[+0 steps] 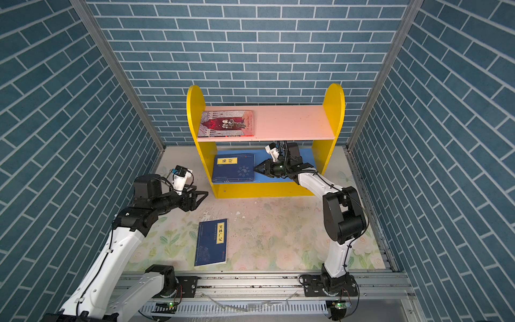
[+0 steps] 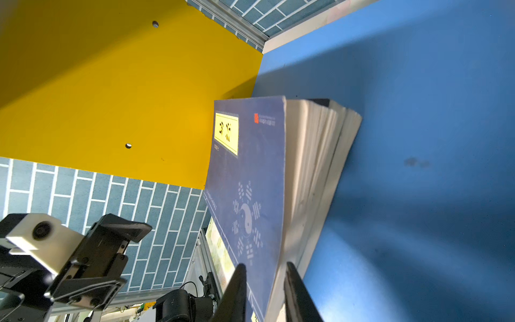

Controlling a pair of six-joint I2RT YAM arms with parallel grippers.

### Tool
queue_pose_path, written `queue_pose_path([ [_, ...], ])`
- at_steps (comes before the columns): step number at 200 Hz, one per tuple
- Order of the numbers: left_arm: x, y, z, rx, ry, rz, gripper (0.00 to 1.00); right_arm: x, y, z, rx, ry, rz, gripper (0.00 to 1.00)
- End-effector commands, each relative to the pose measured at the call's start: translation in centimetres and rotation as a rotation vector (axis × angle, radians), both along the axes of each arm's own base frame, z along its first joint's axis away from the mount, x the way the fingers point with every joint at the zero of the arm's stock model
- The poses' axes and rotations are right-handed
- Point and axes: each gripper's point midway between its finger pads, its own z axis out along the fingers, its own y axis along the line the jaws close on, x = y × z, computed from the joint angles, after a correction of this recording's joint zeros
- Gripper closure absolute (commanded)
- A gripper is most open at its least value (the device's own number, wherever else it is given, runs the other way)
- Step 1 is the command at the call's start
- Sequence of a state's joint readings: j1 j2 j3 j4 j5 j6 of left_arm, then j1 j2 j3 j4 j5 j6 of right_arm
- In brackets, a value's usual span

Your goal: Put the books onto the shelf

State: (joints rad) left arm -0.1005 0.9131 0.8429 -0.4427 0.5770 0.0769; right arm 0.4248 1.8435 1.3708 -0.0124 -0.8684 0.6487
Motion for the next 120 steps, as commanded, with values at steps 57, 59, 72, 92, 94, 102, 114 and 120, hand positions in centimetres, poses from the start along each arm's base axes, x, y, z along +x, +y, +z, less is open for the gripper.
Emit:
queue_pose_path([
  [57, 0.9, 0.9, -2.1, 0.006, 0.048, 0.075, 0.30, 0.6, 0.6, 1.7, 0.054, -0.078, 0.023, 0.78],
  [59, 1.0, 0.9, -2.1, 0.003, 0.050, 0.075, 0.30, 0.6, 0.7, 1.7, 0.055, -0.077, 0.024, 0.78],
  [72, 1.0, 0.8, -2.1, -0.011, 0.058, 0.075, 0.30, 0.5, 0.9, 1.6, 0.061, -0.070, 0.034, 0.81],
  [92, 1.2, 0.8, -2.2, -0.012, 0.064, 0.078, 0.31, 0.6, 1.0, 1.5, 0.061, -0.065, 0.036, 0.82],
  [94, 1.2, 0.8, -2.3, -0.012, 0.064, 0.078, 0.31, 0.6, 1.0, 1.5, 0.061, -0.063, 0.036, 0.82],
  [102, 1.3, 0.8, -2.3, -0.011, 0.064, 0.078, 0.31, 0.6, 1.1, 1.4, 0.060, -0.059, 0.039, 0.82],
  [114, 1.2, 0.7, -2.3, -0.013, 0.065, 0.074, 0.31, 0.5, 1.2, 1.3, 0.062, -0.059, 0.044, 0.82],
  [120, 1.2, 0.7, -2.4, -0.015, 0.067, 0.073, 0.31, 0.5, 1.2, 1.2, 0.061, -0.055, 0.044, 0.83],
])
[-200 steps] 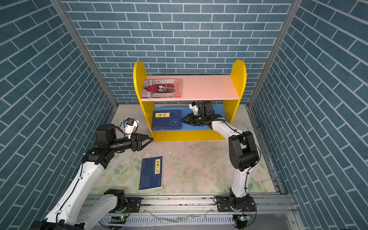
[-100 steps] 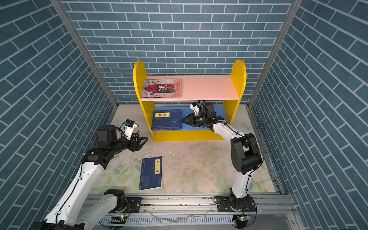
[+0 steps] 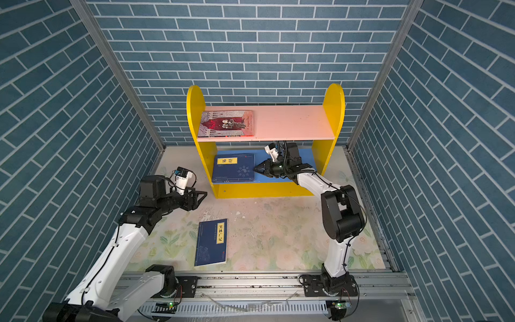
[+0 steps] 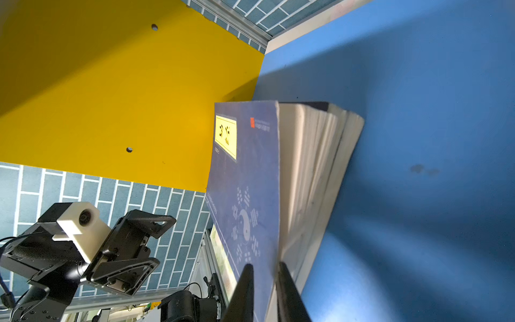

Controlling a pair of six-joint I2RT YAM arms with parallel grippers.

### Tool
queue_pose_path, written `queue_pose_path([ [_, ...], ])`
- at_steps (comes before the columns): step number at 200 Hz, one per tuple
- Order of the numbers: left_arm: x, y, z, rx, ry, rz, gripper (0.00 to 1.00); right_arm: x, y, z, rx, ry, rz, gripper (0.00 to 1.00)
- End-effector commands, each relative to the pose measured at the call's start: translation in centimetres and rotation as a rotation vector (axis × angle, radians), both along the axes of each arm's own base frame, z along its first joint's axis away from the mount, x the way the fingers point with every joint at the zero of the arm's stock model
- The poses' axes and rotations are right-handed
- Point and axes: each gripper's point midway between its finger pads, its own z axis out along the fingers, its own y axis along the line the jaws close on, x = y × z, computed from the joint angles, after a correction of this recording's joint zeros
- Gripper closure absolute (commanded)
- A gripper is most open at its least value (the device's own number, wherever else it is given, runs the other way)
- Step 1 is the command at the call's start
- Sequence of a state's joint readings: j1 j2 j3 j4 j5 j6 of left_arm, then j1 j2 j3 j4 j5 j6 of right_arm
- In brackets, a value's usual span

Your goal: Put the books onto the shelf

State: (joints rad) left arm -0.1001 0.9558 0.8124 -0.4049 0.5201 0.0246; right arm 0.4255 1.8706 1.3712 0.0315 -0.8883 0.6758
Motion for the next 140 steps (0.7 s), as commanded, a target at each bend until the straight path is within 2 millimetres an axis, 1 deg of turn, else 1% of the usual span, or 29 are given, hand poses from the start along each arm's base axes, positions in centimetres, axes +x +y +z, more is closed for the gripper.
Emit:
queue_pose_path([
  [1, 0.1, -0.1, -0.3, -0.016, 0.005, 0.001, 0.31, 0.3, 0.8, 1.7, 0.040, -0.070, 0.035, 0.83],
  [54, 0.3, 0.0, -0.8, 0.003, 0.002, -0.006, 0.33, 0.2, 1.6, 1.6, 0.048, -0.062, 0.060, 0.88],
  [80, 0.7, 0.2, -1.1, 0.032, -0.013, -0.007, 0.34, 0.3, 1.7, 1.7, 0.047, -0.064, 0.058, 0.87],
  [106, 1.3, 0.4, -1.6, 0.073, -0.033, -0.020, 0.34, 0.4, 1.5, 2.2, 0.038, -0.087, 0.039, 0.83],
  [140, 2.4, 0.4, -1.9, 0.109, -0.079, -0.043, 0.36, 0.4, 0.8, 3.7, 0.031, -0.132, 0.009, 0.81],
])
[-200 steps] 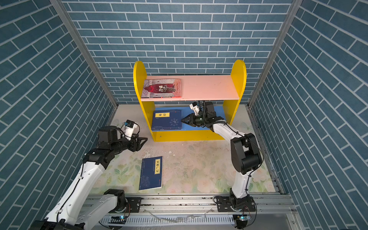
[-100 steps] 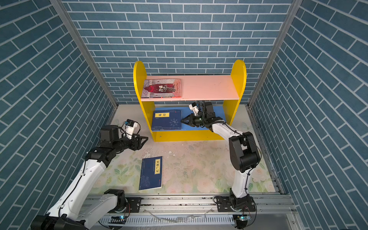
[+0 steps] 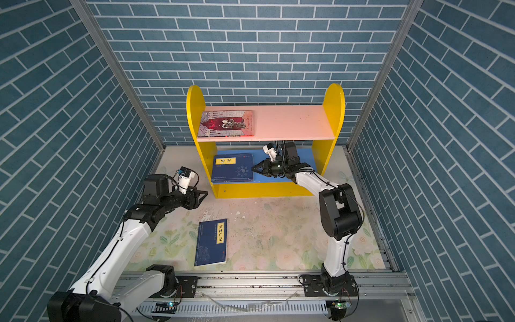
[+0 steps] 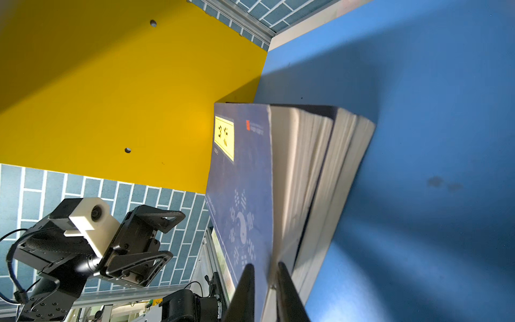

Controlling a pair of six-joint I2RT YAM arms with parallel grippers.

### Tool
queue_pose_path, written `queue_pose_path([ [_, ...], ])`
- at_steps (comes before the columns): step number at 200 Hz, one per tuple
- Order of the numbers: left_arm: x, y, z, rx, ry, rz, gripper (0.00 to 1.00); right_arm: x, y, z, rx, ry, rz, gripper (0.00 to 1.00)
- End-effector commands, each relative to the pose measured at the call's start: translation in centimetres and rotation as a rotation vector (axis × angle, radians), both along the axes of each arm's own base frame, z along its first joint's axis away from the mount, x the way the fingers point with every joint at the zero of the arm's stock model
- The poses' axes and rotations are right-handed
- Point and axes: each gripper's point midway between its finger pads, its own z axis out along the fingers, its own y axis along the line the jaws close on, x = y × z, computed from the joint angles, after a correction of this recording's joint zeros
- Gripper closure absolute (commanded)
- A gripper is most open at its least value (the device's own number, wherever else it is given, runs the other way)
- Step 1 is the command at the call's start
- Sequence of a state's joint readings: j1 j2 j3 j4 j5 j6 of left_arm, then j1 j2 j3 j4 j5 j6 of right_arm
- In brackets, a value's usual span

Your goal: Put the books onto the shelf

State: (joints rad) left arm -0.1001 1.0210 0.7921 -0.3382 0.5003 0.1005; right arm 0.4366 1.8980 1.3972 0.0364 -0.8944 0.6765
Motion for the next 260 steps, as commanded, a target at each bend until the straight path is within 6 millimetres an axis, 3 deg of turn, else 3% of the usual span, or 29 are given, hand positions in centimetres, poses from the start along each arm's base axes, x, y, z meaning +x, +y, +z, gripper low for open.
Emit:
queue_pose_path([
  [1, 1.0, 0.2, -0.3, 0.045, -0.057, -0.021, 0.36, 0.2, 0.0, 4.0, 0.027, -0.133, -0.010, 0.81],
  [49, 2.3, -0.2, -1.4, 0.042, -0.116, -0.041, 0.40, -1.9, -1.6, 5.3, 0.019, -0.154, -0.034, 0.82],
  [76, 3.0, -0.4, -1.2, 0.035, -0.162, -0.053, 0.43, -4.2, -1.8, 5.3, 0.029, -0.114, 0.014, 0.85],
  [120, 3.8, -0.7, -2.0, 0.027, -0.213, -0.062, 0.45, -8.6, -1.0, 3.2, -0.012, -0.049, 0.126, 0.93],
  [148, 4.3, -0.6, -2.3, 0.019, -0.224, -0.046, 0.48, -9.7, -0.2, 2.8, -0.017, -0.046, 0.147, 0.93],
  [260, 6.0, -0.6, -2.1, -0.022, -0.288, -0.010, 0.54, -7.3, 0.4, 1.3, -0.010, -0.079, 0.017, 0.93],
])
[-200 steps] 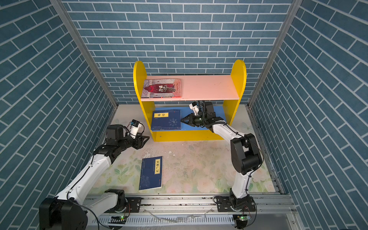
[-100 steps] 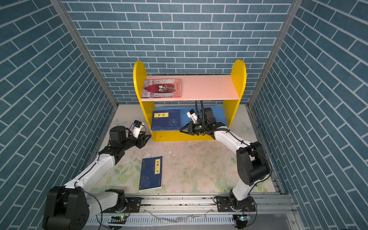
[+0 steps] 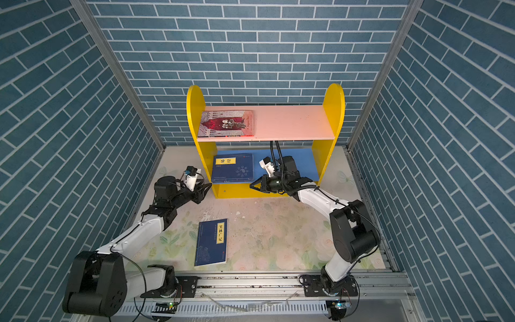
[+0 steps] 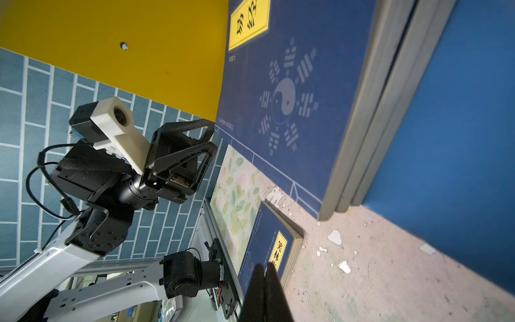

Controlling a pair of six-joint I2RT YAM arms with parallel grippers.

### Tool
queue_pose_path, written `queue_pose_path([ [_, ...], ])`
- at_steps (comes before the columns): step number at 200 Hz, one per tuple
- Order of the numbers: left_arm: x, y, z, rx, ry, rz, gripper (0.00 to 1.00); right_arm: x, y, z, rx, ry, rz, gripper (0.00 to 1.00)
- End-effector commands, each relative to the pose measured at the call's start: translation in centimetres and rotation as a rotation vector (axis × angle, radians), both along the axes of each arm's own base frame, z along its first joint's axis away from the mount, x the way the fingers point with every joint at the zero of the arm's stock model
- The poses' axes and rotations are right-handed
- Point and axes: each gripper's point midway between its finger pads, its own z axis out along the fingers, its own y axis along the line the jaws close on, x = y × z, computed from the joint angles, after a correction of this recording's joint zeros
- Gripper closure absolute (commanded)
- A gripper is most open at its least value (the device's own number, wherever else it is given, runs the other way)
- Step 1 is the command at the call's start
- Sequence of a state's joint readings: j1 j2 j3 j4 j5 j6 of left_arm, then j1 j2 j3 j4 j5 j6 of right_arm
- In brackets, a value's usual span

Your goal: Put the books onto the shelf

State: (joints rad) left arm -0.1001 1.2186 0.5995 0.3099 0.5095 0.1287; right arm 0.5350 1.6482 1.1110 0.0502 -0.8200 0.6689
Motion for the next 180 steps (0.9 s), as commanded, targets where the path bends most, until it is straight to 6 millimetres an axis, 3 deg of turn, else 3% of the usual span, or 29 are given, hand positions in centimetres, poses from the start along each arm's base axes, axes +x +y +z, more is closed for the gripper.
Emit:
queue_pose_path([
  [1, 0.3, 0.1, 0.2, -0.014, -0.018, 0.008, 0.54, 1.0, 0.5, 1.7, 0.039, -0.074, -0.021, 0.93],
  [53, 0.5, 0.0, -0.2, -0.009, -0.012, -0.002, 0.57, 1.4, 1.0, 1.4, 0.043, -0.069, -0.015, 0.94],
  [126, 0.8, 0.0, -0.6, -0.006, -0.006, 0.002, 0.58, 0.3, 2.6, 0.0, 0.018, -0.018, 0.057, 0.95],
  [180, 1.0, 0.2, -0.5, -0.001, -0.012, 0.009, 0.59, 1.0, 2.7, -0.7, -0.009, -0.019, 0.049, 0.94],
])
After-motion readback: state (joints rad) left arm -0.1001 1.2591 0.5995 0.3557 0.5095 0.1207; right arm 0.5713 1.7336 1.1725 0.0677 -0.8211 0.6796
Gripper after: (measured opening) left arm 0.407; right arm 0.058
